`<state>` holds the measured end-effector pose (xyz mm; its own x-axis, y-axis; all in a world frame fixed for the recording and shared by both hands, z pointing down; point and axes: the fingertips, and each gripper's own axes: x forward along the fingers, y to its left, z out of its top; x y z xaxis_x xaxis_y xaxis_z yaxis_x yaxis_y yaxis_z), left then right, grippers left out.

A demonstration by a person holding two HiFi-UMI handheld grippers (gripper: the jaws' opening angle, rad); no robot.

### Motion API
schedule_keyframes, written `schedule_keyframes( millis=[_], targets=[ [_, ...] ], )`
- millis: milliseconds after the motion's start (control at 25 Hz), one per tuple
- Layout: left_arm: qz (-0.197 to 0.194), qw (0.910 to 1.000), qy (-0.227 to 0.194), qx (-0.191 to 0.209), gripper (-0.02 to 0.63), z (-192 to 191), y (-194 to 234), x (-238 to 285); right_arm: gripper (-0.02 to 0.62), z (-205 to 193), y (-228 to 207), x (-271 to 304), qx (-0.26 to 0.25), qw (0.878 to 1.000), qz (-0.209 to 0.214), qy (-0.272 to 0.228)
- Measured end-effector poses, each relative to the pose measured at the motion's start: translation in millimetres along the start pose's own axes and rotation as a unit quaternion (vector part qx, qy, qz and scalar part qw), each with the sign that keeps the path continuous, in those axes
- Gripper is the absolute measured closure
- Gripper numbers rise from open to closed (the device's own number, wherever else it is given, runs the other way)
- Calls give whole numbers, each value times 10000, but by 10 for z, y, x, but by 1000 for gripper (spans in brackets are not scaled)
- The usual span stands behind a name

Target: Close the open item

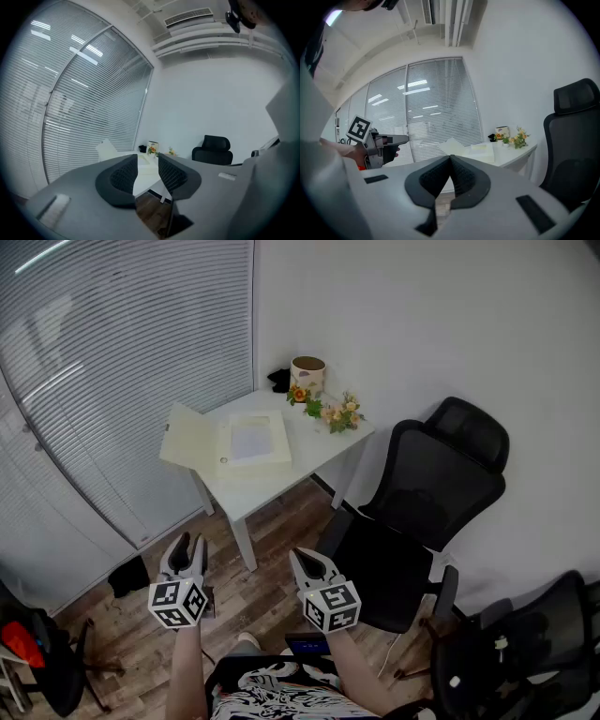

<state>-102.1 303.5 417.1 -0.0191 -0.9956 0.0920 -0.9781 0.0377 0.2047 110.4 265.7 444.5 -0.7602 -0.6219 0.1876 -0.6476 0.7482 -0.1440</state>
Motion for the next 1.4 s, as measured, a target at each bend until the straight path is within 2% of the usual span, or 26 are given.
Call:
schedule_keyframes(
  millis=[160, 280, 760, 840, 1040, 1400],
  targets=[
    [185, 9995, 120, -228, 499, -193, 7, -143, 594, -30, 12, -61, -14, 10000, 54, 38],
    [171, 9991, 172, -335, 499, -253, -21, -157, 594, -61, -12, -73, -10, 10000, 58, 69],
    [406, 9975, 306, -481, 497, -380, 128, -41, 594, -153, -189, 109, 79, 9998, 52, 150],
    [522, 9970, 325, -469, 476, -432, 205, 51, 594, -203, -255, 217, 115, 9997, 57, 212],
    [680, 9948, 412, -642, 477, -588, 457, 459, 594, -301, -471, 607, -28, 9992, 137, 374],
    [965, 9878, 638, -1039, 474, -694, 1127, 1720, 594, -147, -1229, 1723, -178, 9972, 67, 721]
  ],
)
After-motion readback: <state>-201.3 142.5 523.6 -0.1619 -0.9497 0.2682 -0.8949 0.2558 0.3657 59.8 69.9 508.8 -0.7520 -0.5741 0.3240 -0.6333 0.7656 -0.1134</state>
